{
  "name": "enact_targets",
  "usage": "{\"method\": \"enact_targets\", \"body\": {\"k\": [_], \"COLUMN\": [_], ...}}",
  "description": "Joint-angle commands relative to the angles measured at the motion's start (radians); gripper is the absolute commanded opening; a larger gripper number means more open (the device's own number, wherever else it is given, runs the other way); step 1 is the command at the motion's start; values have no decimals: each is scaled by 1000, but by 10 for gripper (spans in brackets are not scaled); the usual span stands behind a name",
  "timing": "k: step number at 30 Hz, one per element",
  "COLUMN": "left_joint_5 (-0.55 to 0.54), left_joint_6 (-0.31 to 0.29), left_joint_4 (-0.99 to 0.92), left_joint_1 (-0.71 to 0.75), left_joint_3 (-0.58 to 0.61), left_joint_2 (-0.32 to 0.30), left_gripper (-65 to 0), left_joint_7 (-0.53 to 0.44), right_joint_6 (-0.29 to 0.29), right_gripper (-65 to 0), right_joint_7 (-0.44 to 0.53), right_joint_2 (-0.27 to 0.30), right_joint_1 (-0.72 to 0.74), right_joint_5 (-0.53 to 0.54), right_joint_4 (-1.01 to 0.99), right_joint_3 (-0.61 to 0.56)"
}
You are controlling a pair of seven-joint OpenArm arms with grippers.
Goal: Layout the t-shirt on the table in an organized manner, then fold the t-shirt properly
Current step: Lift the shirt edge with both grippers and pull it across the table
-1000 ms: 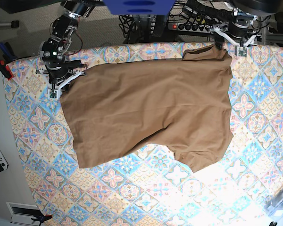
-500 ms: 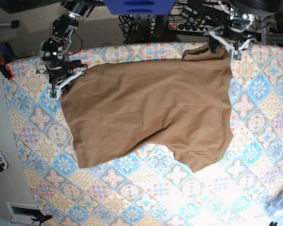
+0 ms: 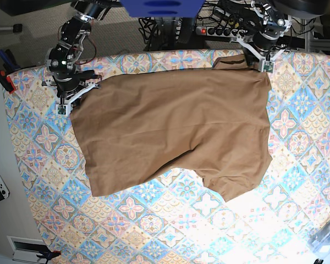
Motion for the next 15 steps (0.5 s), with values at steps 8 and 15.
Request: {"method": "enact_targets", "body": {"k": [8, 15], "left_joint_5": [38, 35], "left_joint_6": [1, 1], "left_joint_4": [56, 148], "left_joint_1": [104, 115], "left_joint_3": [-3, -3], "left_joint_2": [4, 4], "left_gripper": [-650, -650], "left_joint_7": [54, 86], "right_joint_6": [-2, -2], "right_gripper": [-650, -650], "right_joint_7": [15, 15], "right_joint_2": [6, 6], "right_joint_1": [9, 9], "right_joint_5": [9, 9], "right_joint_4": [16, 16], "right_joint_3": [-1, -1]}}
